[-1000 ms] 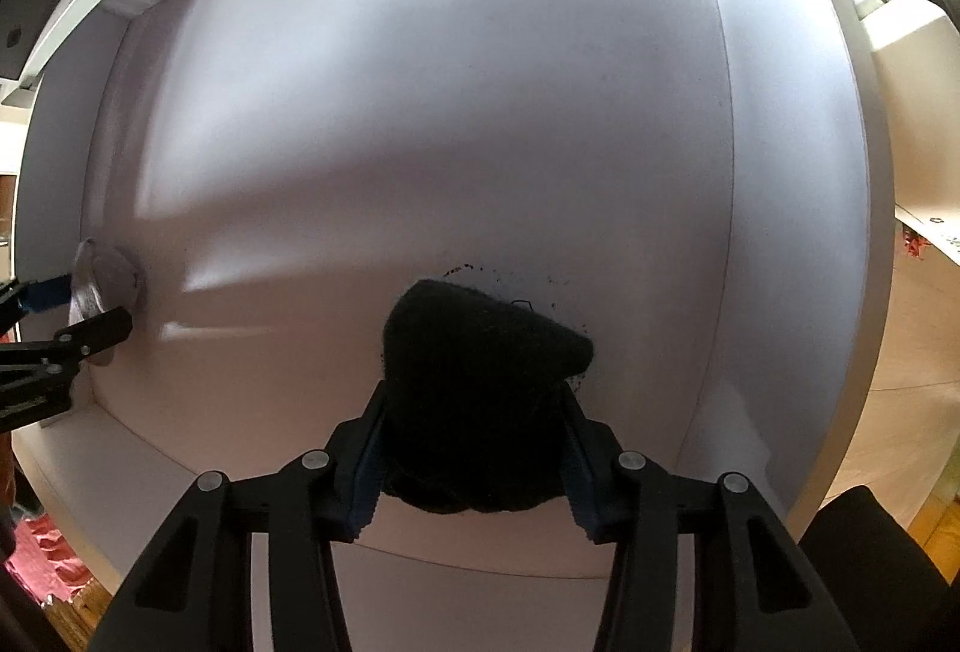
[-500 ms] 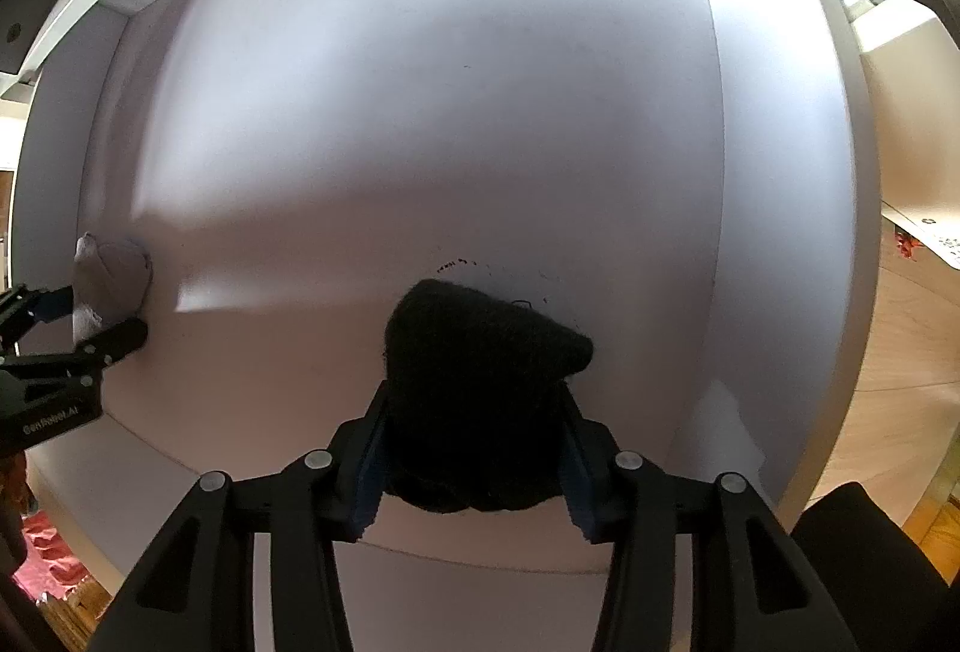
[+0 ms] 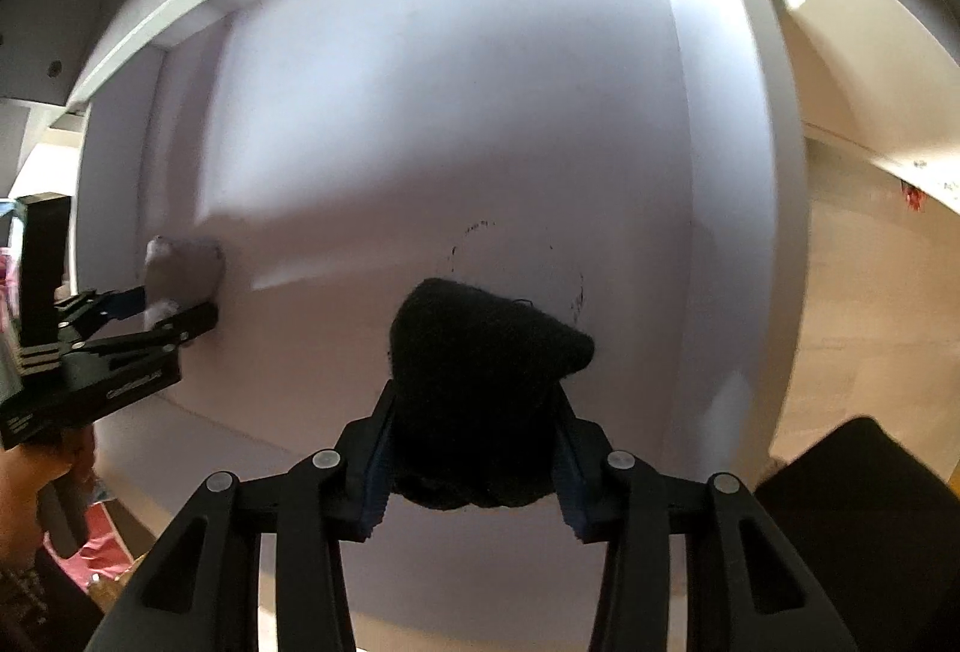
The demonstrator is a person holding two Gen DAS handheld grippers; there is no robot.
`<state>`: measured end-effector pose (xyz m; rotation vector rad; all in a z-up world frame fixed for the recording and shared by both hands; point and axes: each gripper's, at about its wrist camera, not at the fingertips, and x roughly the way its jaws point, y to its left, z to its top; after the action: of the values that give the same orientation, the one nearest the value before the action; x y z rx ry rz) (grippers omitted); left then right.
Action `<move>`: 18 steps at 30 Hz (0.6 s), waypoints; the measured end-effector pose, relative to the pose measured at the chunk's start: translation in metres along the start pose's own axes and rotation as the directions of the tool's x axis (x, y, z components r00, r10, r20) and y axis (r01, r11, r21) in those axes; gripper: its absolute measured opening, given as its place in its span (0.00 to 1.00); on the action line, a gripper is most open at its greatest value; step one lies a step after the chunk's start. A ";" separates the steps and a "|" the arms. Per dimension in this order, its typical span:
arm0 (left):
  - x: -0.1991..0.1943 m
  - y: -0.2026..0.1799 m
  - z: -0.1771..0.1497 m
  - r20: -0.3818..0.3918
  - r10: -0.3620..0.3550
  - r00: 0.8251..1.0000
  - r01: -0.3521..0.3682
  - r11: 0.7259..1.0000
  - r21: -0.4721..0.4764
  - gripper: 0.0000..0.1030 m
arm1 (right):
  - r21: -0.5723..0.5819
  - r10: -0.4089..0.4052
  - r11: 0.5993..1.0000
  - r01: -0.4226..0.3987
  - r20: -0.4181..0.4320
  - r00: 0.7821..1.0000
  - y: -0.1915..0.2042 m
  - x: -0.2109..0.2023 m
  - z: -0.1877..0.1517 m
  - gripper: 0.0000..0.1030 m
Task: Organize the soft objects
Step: 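Carry the black knit item to the gold box with the right tool while the left holds the grey sock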
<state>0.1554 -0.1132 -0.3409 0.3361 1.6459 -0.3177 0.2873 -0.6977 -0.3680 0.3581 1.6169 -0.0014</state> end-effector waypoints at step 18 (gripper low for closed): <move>-0.008 -0.003 0.004 -0.005 0.003 1.000 -0.003 1.000 -0.007 0.58 | -0.094 0.137 0.988 -0.123 0.166 0.977 0.018 -0.156 -0.019 0.43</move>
<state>0.1584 -0.1174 -0.3334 0.3342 1.6506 -0.3093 0.2786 -0.7125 -0.2105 0.3880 1.4163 0.1314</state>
